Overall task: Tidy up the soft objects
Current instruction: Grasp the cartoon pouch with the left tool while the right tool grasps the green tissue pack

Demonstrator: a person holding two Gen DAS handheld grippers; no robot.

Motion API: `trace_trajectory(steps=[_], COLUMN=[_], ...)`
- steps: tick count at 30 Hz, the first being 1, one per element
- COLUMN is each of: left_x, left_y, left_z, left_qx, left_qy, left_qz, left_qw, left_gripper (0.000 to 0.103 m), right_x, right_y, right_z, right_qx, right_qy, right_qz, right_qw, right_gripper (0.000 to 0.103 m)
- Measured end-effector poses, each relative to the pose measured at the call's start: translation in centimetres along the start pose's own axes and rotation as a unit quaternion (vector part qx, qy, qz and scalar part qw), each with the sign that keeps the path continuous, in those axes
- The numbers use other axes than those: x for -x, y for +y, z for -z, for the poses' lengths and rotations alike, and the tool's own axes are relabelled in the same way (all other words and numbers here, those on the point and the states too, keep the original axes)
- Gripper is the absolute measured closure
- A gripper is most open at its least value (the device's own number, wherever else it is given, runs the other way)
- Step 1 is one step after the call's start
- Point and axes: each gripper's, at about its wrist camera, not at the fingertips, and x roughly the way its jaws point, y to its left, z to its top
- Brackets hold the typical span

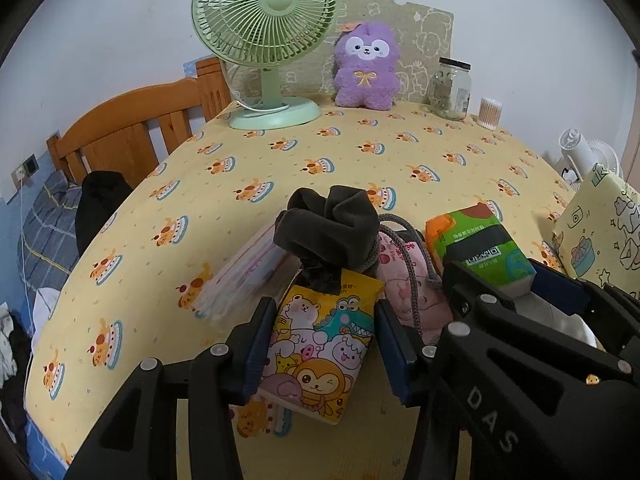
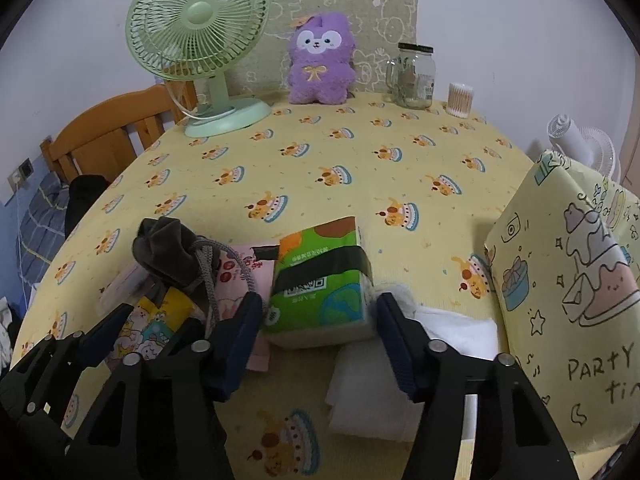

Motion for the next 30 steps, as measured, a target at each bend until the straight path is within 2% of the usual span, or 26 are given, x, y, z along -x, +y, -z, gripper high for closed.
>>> trace_trajectory(steps=[10, 15, 19, 30], left_x=[-0.1, 0.1, 0.5, 3.5], left_y=[-0.1, -0.1, 0.1, 0.2], left_z=[0.0, 0.0, -0.1, -0.7], left_qx=[-0.004, -0.001, 0.008, 0.009], left_qy=[0.005, 0.009, 0.011, -0.022], left_qz=[-0.003, -0.001, 0.003, -0.005], left_qw=[1.0000, 1.0000, 0.9999, 0.9997], left_gripper=[0.053, 0.054, 0.055, 0.056], right_x=[-0.7, -0.3, 0.5, 3.7], right_y=[-0.3, -0.3, -0.2, -0.2], right_z=[0.0, -0.1, 0.0, -0.5], right_qx=[-0.019, -0.017, -0.017, -0.019], right_qy=[0.015, 0.018, 0.009, -0.023], right_qz=[-0.009, -0.005, -0.009, -0.026], right_qw=[1.000, 1.000, 1.000, 0.999], right_gripper=[0.045, 0.056, 0.057, 0.058])
